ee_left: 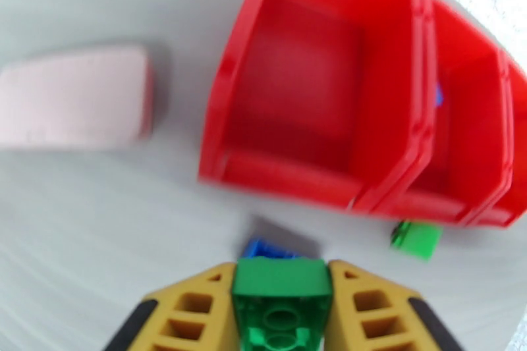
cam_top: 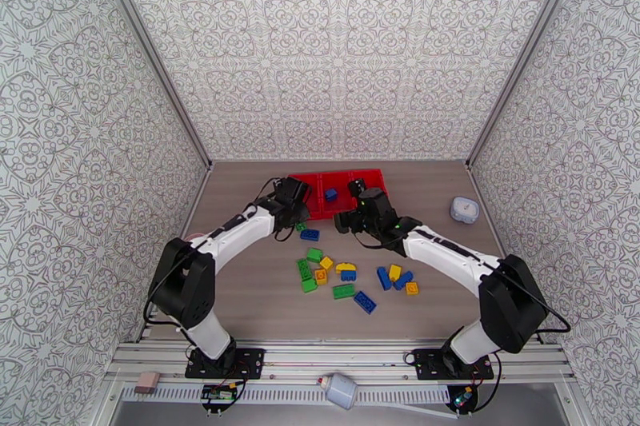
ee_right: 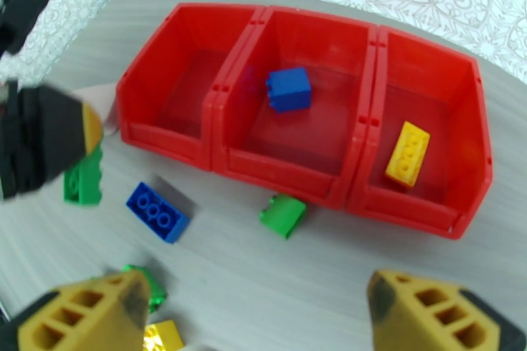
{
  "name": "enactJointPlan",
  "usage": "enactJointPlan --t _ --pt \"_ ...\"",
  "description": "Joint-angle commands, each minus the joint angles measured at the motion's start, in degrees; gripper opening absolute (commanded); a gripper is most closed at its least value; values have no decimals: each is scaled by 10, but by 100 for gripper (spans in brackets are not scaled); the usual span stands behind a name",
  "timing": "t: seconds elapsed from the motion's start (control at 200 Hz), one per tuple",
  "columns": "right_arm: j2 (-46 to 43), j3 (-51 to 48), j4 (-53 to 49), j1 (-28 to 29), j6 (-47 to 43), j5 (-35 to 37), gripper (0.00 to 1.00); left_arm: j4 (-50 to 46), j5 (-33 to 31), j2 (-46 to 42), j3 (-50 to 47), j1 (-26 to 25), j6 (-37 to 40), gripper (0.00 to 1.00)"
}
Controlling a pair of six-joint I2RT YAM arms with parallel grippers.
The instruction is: Sort the legos into containers by color
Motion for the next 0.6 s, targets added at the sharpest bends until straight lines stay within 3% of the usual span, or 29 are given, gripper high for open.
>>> enactJointPlan --t 0.0,0.465,0.595 --pt "-12 -13 15 3 8 -7 91 -2 -25 44 54 16 43 26" --pt "-6 -23 19 3 10 6 91 -23 1 205 254 51 79 28" --pt "-6 -23 19 3 34 22 91 -9 13 189 248 51 95 42"
